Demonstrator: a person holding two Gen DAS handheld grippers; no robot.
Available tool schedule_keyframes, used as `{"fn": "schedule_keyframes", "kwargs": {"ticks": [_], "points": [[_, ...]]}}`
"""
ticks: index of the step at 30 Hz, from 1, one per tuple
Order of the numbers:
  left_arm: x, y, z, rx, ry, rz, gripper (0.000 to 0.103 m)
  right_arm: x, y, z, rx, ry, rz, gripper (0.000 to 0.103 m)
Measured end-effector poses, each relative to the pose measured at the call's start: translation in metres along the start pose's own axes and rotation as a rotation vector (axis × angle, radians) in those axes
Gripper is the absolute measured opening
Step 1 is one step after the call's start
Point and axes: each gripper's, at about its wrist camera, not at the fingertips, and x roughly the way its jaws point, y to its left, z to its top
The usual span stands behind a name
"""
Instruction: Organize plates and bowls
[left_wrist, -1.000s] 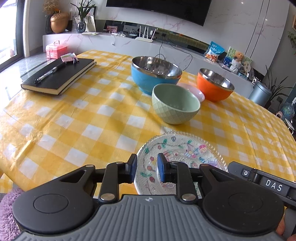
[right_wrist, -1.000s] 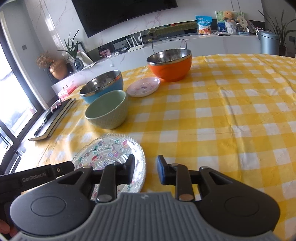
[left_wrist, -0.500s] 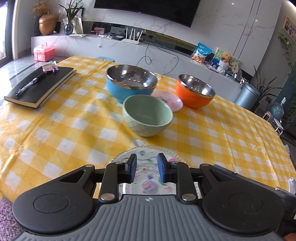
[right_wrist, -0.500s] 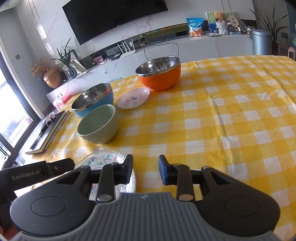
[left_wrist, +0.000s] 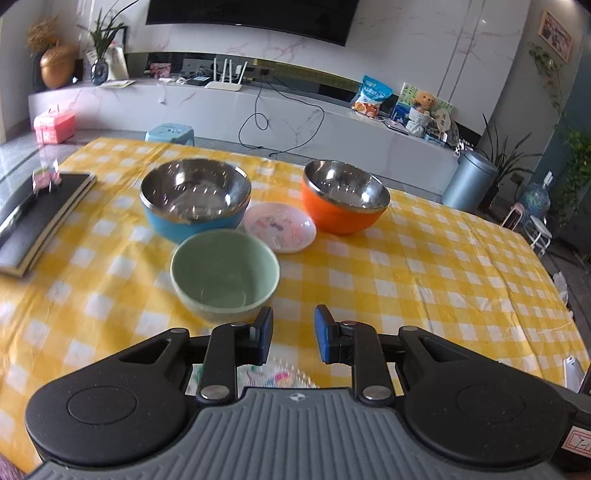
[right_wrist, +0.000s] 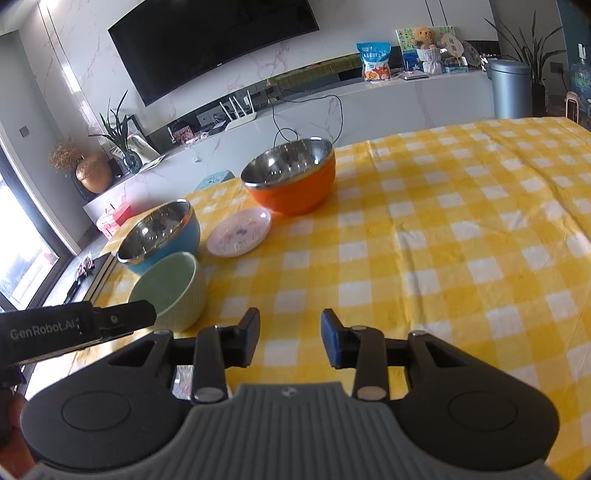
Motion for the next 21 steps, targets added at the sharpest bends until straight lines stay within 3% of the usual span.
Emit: {"fn": "schedule_keyframes", "kwargs": {"ticks": [11,21], "points": [[0.039,-0.011,0.044,0.177,0.026,0.043,0.027,0.025,-0.006,0.040,0.009,-0.020,0.021,0.037],[0.075,-0.018,0.061,0.431,0.072,0.052,0.027,0.061,-0.007,0.067,0.043,0.004,0.045,0.037]]}}
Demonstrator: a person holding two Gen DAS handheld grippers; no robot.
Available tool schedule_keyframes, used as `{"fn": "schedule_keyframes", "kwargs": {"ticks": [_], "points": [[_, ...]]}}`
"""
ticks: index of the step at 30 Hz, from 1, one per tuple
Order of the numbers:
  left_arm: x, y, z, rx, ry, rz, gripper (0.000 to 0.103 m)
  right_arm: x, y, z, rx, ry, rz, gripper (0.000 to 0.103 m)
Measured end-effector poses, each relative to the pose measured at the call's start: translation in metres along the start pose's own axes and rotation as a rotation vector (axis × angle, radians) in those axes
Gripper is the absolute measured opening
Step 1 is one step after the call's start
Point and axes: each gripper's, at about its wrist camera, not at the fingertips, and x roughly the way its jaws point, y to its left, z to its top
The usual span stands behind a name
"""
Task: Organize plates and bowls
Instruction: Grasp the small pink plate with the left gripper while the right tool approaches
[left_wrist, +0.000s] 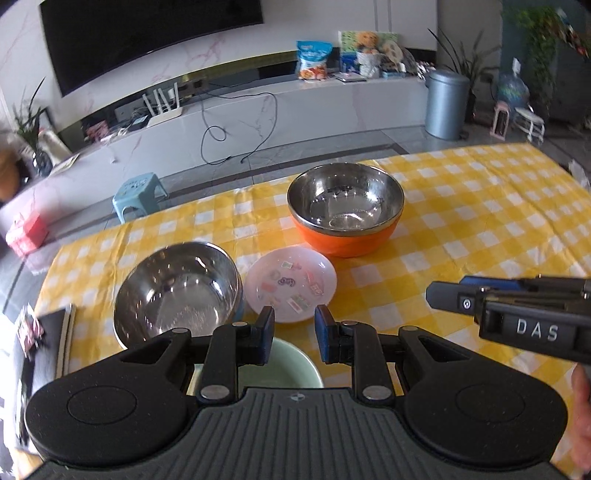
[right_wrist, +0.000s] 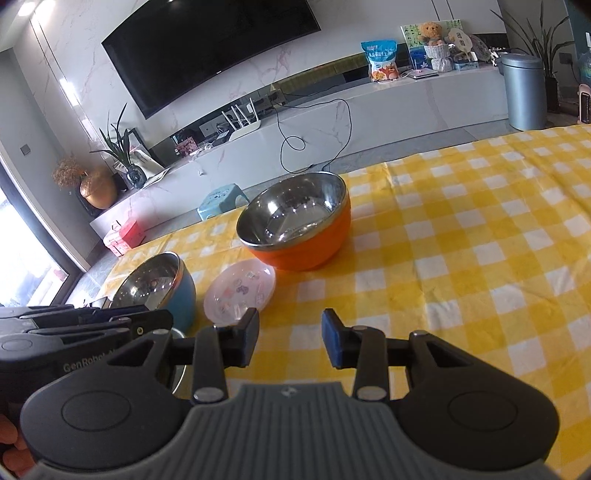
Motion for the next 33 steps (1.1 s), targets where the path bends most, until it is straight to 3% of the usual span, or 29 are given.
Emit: {"fn": "schedule_keyframes", "kwargs": {"ticks": [13,33], "points": [[0.038,0.001,0.012,0.198,0.051,-0.039,0.027,0.048,0.004,0.017,-0.003,0.033,0.038,0.035],[0.086,-0.002,0.012,0.297,0.154,-0.118,0.027,0.114,0.003,0.021,0.037,0.111,0.054,0.024]]}}
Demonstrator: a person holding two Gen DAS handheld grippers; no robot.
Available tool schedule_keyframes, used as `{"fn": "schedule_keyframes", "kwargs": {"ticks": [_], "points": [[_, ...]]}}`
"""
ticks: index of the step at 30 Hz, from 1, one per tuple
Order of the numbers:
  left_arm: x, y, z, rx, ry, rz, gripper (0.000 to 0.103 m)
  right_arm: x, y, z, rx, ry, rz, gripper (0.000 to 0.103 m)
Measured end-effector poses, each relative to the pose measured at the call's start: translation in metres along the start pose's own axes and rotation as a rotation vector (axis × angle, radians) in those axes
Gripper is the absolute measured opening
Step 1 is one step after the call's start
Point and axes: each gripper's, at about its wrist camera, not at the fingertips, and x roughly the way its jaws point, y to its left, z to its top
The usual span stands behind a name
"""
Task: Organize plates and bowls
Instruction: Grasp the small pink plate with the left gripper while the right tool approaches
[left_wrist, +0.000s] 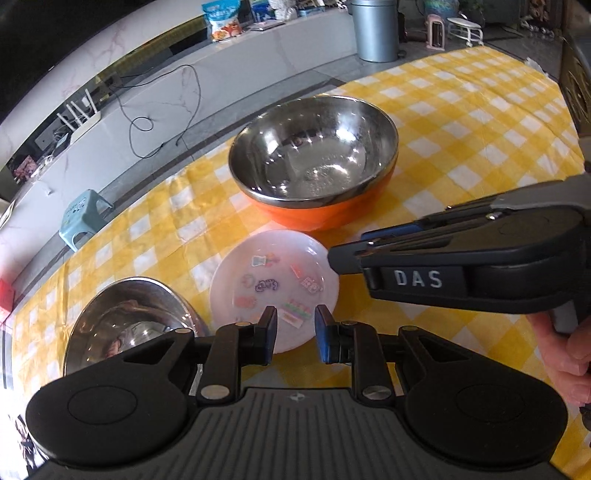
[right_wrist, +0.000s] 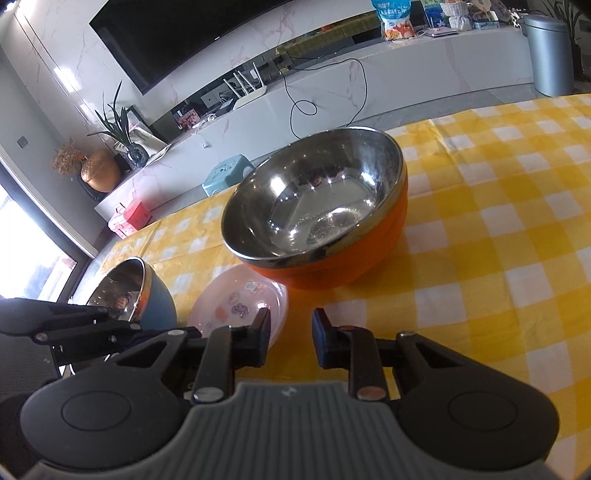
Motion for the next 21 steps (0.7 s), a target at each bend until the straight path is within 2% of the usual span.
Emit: {"fn": "schedule_keyframes", "kwargs": {"ticks": [5,8,11,12,14,21], "points": [[0.006,-0.006,0.003,0.036,0.015,-0.022,0.027,0.007,-0.002,0.000,0.006,0.013,0.006,0.023],[0.010,-0.008,0.004,0.036,0.025,-0.031,0.027,0.011,-0.003,-0.001,0.013,0.021,0.008,0.019],[0.013,-0.011,0.004,0.034,0.031,-0.034,0.019,0.014,-0.001,-0.002,0.010,0.024,0.013,0.014],[0.014,-0.011,0.004,0.030,0.031,-0.040,0.014,0.015,-0.001,-0.002,0.009,0.023,0.014,0.010],[0.014,-0.012,0.003,0.025,0.032,-0.047,0.011,0.016,0.001,-0.003,0.010,0.022,0.023,0.002],[0.008,-0.017,0.004,0.003,0.023,-0.088,0.005,0.006,0.007,-0.003,0.007,0.008,0.014,0.000]]}}
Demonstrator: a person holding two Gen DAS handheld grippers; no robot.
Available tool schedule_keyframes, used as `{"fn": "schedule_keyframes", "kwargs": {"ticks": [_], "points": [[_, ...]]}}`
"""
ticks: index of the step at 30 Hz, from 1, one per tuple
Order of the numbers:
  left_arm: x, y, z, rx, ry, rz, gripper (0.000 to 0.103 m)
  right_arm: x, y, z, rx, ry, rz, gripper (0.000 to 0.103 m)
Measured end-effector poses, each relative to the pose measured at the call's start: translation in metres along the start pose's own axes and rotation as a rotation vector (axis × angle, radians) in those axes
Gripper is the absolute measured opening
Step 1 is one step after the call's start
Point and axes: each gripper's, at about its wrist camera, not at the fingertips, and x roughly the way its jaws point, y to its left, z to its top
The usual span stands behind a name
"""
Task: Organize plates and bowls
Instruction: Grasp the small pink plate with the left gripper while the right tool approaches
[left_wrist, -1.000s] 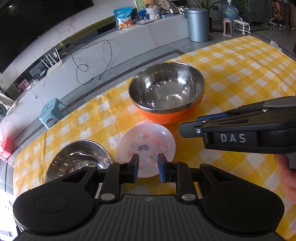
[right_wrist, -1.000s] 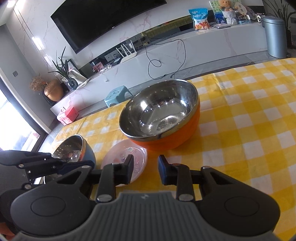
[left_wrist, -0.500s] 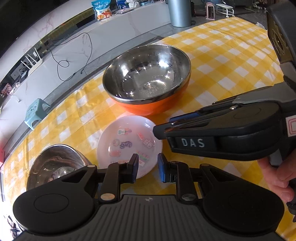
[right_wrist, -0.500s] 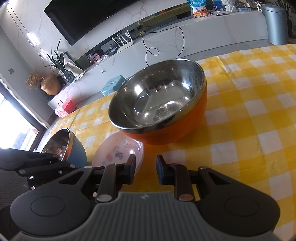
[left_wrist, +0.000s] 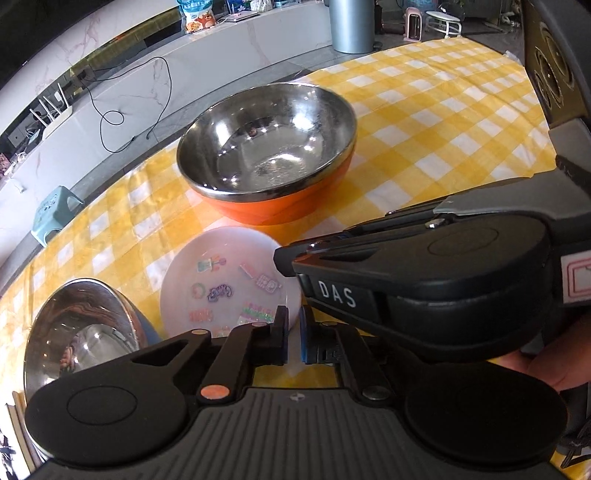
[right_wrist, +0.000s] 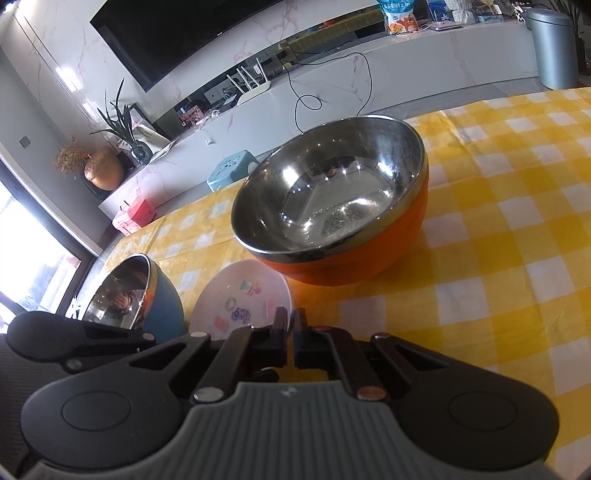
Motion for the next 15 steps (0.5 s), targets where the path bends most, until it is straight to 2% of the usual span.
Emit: {"fn": "schedule_keyframes", "kwargs": {"ticks": [8,10,13,15], "points": [[-0.024,-0.022,-0.001,0.008,-0.042,-0.056,0.006,-0.029,-0.012,-0.006,0.029,-0.016,-0.026,0.000],[-0.034,-0.028,-0.004,0.009,-0.063,-0.048,0.007,-0.039,-0.019,-0.010,0.040,-0.020,-0.053,0.000],[-0.046,-0.031,-0.007,-0.033,-0.089,-0.054,0.009,-0.057,-0.037,-0.019,0.085,-0.021,-0.074,0.000],[-0.050,-0.034,-0.009,-0.088,-0.092,-0.033,0.015,-0.070,-0.048,-0.026,0.108,-0.029,-0.093,0.000]]}}
